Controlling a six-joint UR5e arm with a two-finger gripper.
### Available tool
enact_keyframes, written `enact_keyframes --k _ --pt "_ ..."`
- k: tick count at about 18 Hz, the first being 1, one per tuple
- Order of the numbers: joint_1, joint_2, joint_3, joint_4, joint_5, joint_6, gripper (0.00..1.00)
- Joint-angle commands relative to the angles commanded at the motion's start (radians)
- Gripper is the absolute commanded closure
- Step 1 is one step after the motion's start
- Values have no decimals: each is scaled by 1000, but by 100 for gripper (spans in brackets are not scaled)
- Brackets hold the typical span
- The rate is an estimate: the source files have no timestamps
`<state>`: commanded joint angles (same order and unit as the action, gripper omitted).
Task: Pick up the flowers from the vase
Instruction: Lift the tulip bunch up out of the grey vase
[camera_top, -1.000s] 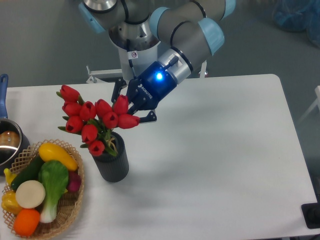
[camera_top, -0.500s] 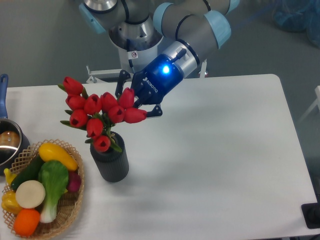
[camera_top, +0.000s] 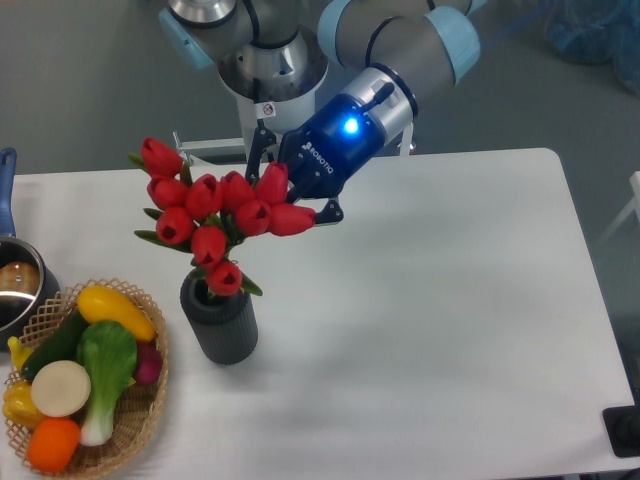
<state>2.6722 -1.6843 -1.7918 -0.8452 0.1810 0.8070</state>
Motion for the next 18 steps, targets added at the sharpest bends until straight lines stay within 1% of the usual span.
enact_keyframes --k 4,10,13,15,17,18 --pt "17 -2 23 0 -17 -29 81" --pt "51 -3 29 2 -18 -15 81" --pt "72 -9 54 2 -12 4 81" --pt "87 -15 81 2 -2 17 81" --pt "107 -29 120 2 56 40 81" --pt "109 -32 143 2 114 50 81"
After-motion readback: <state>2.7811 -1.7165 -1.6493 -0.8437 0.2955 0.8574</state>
